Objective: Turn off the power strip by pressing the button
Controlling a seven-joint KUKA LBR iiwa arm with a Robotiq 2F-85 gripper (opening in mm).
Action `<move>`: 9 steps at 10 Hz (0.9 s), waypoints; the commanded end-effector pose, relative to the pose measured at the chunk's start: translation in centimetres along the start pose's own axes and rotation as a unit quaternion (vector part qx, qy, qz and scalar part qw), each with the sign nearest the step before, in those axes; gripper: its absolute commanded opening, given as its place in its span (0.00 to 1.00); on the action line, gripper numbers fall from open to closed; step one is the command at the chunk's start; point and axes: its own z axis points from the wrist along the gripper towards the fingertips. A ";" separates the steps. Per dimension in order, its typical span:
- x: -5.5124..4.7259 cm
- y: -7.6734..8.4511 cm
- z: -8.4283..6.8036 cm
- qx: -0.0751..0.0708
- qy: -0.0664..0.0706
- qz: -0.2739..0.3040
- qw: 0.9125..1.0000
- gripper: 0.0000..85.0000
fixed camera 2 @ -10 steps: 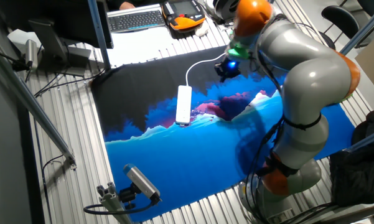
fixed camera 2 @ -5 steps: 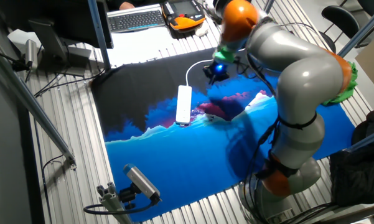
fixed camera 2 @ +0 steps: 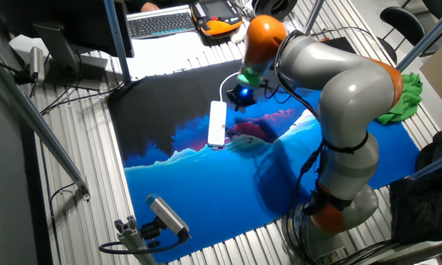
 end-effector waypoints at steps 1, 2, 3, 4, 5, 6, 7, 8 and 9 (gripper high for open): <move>4.0 5.8 1.6 0.001 -0.001 0.000 1.000 0.00; 4.1 5.9 2.3 0.001 -0.004 0.000 1.000 0.00; 4.1 5.9 2.5 0.017 0.005 -0.017 1.000 0.00; 4.1 5.9 2.5 0.042 0.018 -0.046 0.998 0.00; 4.1 5.9 2.5 0.050 0.027 -0.059 0.997 0.00; 4.1 5.9 2.5 0.061 0.042 -0.079 0.994 0.00; 4.1 5.9 2.5 0.067 0.062 -0.102 0.991 0.00; 4.1 5.9 2.5 0.067 0.070 -0.115 0.989 0.00; 4.1 5.9 2.5 0.030 0.069 -0.100 0.992 0.00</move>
